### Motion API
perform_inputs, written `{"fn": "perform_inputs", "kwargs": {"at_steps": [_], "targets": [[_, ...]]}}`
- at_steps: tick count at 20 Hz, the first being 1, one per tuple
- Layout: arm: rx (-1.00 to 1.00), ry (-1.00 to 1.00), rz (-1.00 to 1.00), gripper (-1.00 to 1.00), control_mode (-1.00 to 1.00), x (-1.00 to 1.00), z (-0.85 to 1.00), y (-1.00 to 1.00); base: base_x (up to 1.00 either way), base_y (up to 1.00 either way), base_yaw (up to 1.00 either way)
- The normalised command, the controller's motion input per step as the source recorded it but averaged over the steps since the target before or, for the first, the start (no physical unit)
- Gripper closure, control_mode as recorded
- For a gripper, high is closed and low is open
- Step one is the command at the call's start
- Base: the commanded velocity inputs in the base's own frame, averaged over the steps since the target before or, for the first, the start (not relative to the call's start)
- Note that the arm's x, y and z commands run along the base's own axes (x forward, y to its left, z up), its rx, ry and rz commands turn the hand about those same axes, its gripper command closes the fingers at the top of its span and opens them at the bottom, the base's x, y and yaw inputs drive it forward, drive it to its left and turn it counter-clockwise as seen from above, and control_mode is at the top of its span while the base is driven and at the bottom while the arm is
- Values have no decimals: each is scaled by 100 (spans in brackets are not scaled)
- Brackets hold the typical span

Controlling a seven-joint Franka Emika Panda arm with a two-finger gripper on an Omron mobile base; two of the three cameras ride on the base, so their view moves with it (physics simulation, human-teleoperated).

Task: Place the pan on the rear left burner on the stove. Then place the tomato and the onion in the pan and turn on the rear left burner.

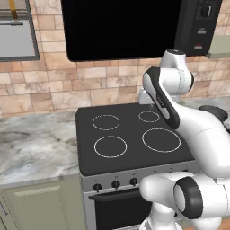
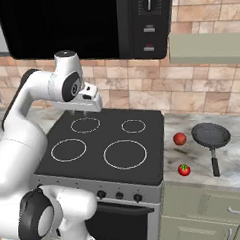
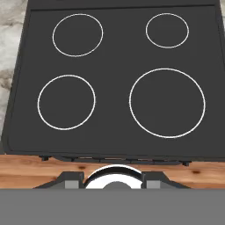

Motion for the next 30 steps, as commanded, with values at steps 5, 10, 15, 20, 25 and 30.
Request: {"fn": "perform_inputs", "kwargs": {"at_steps": [5, 10, 15, 20, 25, 30], "targets": [[0, -1, 0, -100, -100, 0, -2, -10, 0, 0, 0], [0, 0, 0, -100, -100, 0, 0, -28, 0, 0, 0], [0, 0, 0, -100, -100, 0, 0, -32, 0, 0, 0], [0, 2, -1, -100, -100, 0, 0, -41, 0, 0, 0], [-1, 5, -3, -100, -100, 0, -6, -50, 0, 0, 0], [-3, 9, -5, -100, -100, 0, -15, -67, 0, 0, 0]]}}
